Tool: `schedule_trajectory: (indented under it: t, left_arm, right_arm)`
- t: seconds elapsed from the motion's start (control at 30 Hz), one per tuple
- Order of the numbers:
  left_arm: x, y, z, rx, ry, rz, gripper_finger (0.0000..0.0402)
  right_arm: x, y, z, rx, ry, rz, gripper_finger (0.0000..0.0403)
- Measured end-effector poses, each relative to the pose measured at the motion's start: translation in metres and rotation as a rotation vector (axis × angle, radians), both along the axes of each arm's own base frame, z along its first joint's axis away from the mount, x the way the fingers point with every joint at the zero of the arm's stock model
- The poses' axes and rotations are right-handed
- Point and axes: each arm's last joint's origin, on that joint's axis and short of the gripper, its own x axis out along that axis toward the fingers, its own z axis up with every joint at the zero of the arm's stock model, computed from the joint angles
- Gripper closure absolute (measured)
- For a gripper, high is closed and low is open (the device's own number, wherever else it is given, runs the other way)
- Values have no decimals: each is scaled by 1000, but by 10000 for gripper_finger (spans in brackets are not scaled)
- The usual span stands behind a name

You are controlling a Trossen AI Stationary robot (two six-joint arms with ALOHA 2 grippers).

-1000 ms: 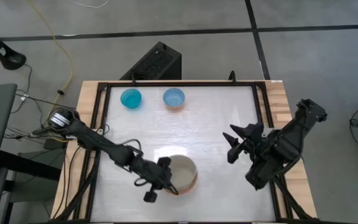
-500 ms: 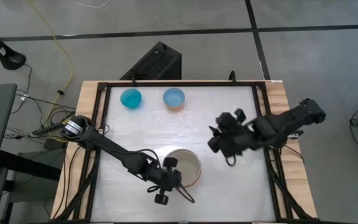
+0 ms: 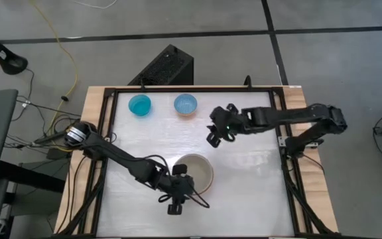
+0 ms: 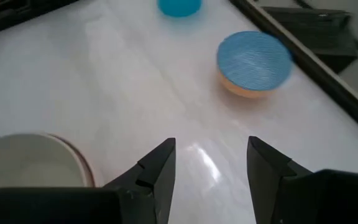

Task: Nest bowls inside each other
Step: Stack the blue patterned bowl on top of the gray bowl

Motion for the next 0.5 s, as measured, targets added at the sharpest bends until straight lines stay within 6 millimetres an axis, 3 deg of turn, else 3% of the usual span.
schedule_trajectory:
  t: [0.23, 0.5]
  left_arm:
    - [-17, 18, 54, 5, -201, 107, 219]
    - [-60, 63, 126, 21, -420, 277, 218]
  right_arm:
    - [8, -44, -25, 54, -132, 169, 241]
    - [0, -89, -40, 92, -270, 322, 241]
